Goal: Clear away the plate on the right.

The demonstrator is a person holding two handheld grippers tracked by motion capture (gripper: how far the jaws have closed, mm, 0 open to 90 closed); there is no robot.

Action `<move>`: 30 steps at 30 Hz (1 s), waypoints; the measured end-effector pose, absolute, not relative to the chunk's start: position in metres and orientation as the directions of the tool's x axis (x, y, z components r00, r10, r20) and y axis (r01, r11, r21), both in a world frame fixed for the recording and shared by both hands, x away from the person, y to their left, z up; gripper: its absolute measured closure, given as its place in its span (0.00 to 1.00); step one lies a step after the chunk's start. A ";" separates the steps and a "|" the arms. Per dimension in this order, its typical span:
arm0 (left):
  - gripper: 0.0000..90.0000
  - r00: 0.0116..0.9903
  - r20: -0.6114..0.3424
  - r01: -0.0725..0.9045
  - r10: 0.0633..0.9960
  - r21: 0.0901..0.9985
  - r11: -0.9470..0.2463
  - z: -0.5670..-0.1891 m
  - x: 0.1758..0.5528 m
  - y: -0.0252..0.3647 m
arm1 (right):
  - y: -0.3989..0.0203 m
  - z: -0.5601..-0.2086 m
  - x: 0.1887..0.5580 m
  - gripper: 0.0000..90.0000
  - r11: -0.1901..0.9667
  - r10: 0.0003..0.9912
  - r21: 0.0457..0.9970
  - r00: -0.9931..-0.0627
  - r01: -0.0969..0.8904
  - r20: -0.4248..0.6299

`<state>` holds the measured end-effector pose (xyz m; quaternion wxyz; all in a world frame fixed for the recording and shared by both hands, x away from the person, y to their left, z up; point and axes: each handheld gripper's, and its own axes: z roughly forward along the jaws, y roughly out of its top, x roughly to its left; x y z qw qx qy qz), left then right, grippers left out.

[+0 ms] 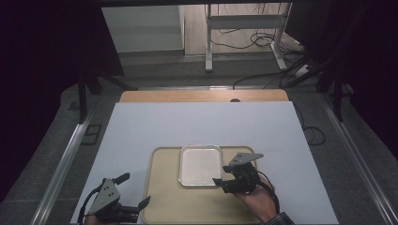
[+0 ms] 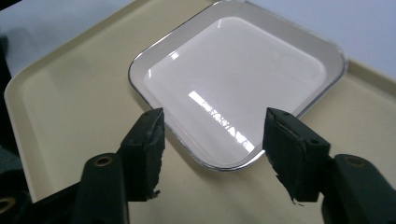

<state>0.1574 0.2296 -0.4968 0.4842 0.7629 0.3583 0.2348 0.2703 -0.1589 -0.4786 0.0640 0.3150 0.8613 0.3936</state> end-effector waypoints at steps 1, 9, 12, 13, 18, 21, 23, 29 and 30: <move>0.00 0.633 0.010 0.320 0.774 0.907 -0.274 -0.497 0.157 0.230 | -0.160 -0.477 0.270 0.41 0.487 0.594 0.719 -0.792 0.495 0.143; 0.00 0.637 0.015 0.318 0.771 0.906 -0.280 -0.497 0.158 0.229 | -0.164 -0.473 0.268 0.34 0.482 0.604 0.735 -0.788 0.477 0.116; 0.00 0.639 0.017 0.316 0.769 0.906 -0.282 -0.497 0.157 0.229 | -0.167 -0.472 0.267 0.32 0.473 0.609 0.741 -0.785 0.477 0.116; 0.01 0.640 0.017 0.316 0.768 0.905 -0.283 -0.497 0.157 0.229 | -0.168 -0.472 0.267 0.31 0.470 0.610 0.742 -0.783 0.479 0.119; 0.01 0.644 0.022 0.313 0.764 0.904 -0.290 -0.497 0.157 0.228 | -0.172 -0.469 0.266 0.26 0.453 0.612 0.757 -0.781 0.471 0.120; 0.01 0.646 0.024 0.313 0.763 0.904 -0.293 -0.497 0.157 0.228 | -0.174 -0.468 0.264 0.22 0.451 0.610 0.763 -0.784 0.463 0.116; 0.01 0.646 0.024 0.313 0.763 0.904 -0.293 -0.497 0.157 0.228 | -0.175 -0.468 0.264 0.20 0.454 0.608 0.763 -0.786 0.461 0.112; 0.01 0.645 0.024 0.314 0.764 0.902 -0.294 -0.497 0.157 0.228 | -0.181 -0.469 0.265 0.10 0.442 0.604 0.769 -0.787 0.462 0.126; 0.01 0.645 0.024 0.315 0.763 0.902 -0.295 -0.497 0.158 0.228 | -0.182 -0.469 0.265 0.09 0.443 0.603 0.769 -0.788 0.461 0.124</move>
